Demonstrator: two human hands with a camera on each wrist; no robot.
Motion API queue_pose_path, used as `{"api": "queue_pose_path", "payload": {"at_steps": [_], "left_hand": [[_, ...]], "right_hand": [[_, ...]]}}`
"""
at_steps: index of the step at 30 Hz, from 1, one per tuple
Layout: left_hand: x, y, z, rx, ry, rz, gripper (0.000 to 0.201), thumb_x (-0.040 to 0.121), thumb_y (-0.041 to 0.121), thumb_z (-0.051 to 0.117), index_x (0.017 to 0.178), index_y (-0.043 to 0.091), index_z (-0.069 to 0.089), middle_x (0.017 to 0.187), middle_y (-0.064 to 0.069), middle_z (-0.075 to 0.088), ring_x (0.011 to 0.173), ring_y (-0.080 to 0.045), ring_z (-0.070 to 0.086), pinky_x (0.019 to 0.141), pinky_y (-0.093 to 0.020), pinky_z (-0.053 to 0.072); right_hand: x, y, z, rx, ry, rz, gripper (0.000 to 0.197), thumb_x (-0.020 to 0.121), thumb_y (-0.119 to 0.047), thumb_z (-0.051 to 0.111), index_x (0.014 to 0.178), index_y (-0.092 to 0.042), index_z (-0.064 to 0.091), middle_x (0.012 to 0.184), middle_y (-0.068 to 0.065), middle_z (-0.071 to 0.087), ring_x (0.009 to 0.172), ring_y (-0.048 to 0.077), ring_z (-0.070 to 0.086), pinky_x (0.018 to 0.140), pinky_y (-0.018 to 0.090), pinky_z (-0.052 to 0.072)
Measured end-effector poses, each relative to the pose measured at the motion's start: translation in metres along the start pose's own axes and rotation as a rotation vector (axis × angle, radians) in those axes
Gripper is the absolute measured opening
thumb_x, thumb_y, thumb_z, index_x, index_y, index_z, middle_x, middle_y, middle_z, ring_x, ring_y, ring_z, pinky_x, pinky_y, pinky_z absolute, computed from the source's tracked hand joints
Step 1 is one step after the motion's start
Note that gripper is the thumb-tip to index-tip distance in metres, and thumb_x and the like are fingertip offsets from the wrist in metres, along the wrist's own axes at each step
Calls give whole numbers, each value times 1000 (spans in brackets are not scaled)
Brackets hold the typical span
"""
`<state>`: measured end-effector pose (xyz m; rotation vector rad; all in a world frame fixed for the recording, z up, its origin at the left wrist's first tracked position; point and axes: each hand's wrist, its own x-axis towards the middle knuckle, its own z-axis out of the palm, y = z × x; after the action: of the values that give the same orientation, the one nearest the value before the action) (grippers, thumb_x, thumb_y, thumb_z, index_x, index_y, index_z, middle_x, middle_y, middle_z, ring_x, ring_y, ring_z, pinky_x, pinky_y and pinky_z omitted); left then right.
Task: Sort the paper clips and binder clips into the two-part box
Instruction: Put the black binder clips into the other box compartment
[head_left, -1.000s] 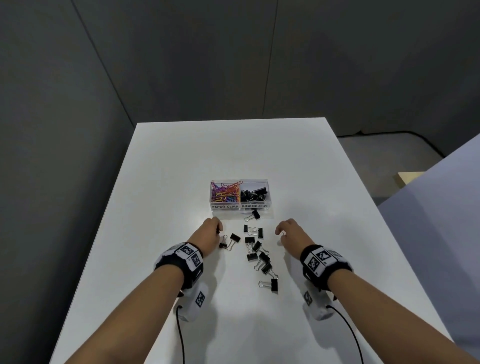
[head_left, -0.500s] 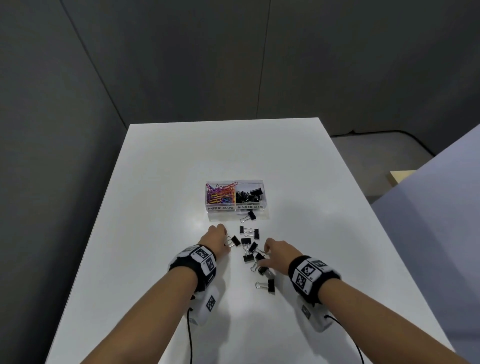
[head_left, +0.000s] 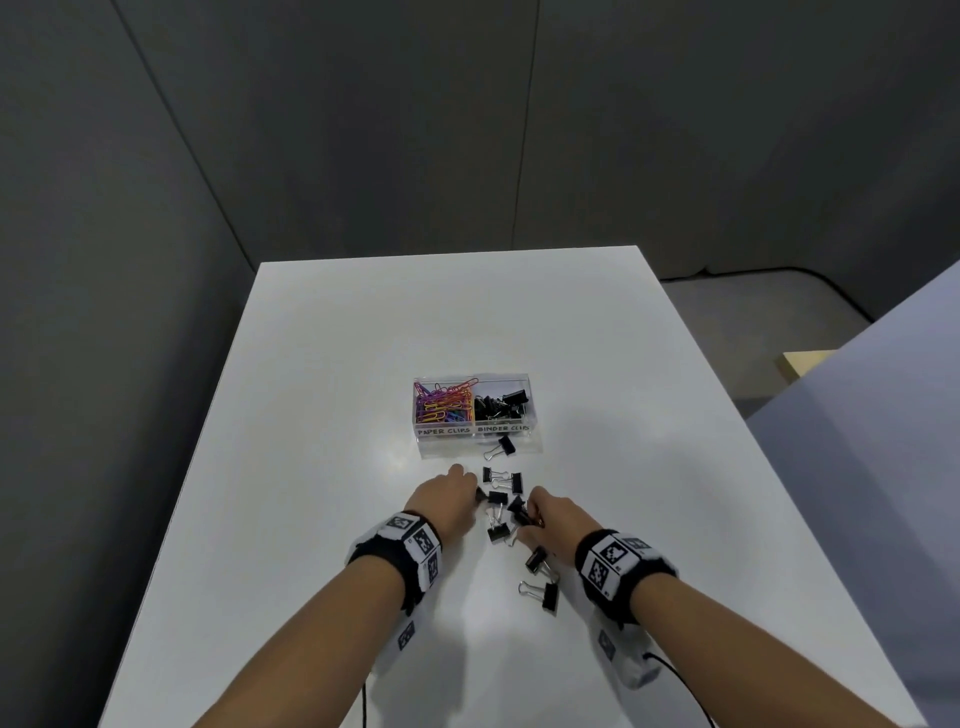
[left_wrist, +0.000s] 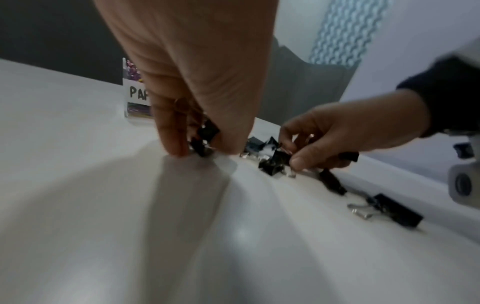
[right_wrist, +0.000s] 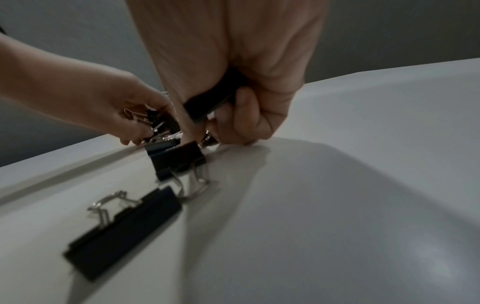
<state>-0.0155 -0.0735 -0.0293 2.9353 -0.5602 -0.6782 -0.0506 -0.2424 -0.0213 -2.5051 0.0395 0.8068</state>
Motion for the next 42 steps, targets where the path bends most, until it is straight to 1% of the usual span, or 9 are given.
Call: {"api": "queue_pose_path", "payload": {"at_steps": [2,6,14,17,19,25,34,37,42], "left_hand": [[0,-1,1,40,6,43,28,96,15,40,120,2,46,123,-17,48,105,-35,56,82,-40,46],[1,-4,-1,-59,24,-4,28,98,17,37,120,3,48,120,-18,51,104,-36,56,84,-41,46],[-1,-8,-4,-266,60,-15,54,90,-1,36,139,21,32,128,-13,46,103,-33,58,86,-34,46],[-1,-11,-3,-294,46,-24,36,91,5,39,125,15,44,122,-13,46,99,-32,58,81,-32,43],[0,-14,-3,-374,10,-52,30,91,9,42,121,12,46,123,-14,46,104,-32,55,88,-35,44],[1,-17,-5,-310,-137,94,58,82,16,58,135,22,36,124,-9,37,115,-26,44,98,-35,44],[7,-20,-11,-182,-129,134,37,91,19,53,127,19,50,125,-11,51,111,-31,55,94,-32,45],[9,-20,-20,-247,-40,155,36,91,20,53,127,18,52,125,-9,54,110,-26,57,94,-29,45],[21,-23,-59,-372,193,187,37,90,24,58,126,18,54,124,-4,56,108,-19,57,92,-23,45]], "right_hand": [[-2,0,-1,-8,15,-34,18,91,-22,55,98,-17,39,93,11,62,76,22,49,66,29,38],[-4,1,0,-78,6,-78,40,93,-22,52,129,-16,36,110,18,64,94,31,61,75,33,43],[-2,8,1,-204,55,-136,37,97,-22,38,133,-15,32,119,12,60,99,33,60,83,37,46],[1,12,2,-213,83,-156,37,98,-24,37,133,-17,33,119,10,60,97,32,61,84,38,48],[4,13,2,-229,94,-165,38,98,-24,36,135,-16,33,121,10,59,99,32,61,85,38,48],[11,12,-5,-357,98,-205,44,101,-25,30,143,-14,26,131,9,54,108,30,59,88,37,46],[20,19,-22,-340,195,-225,37,102,-25,27,135,-13,40,123,10,58,104,28,60,84,34,47],[26,9,-40,-261,303,-227,29,101,-22,31,110,-7,54,107,11,63,91,26,62,78,29,50],[50,-28,-89,12,478,-216,27,99,-23,38,104,-5,58,101,9,59,92,24,57,83,31,43]]}}
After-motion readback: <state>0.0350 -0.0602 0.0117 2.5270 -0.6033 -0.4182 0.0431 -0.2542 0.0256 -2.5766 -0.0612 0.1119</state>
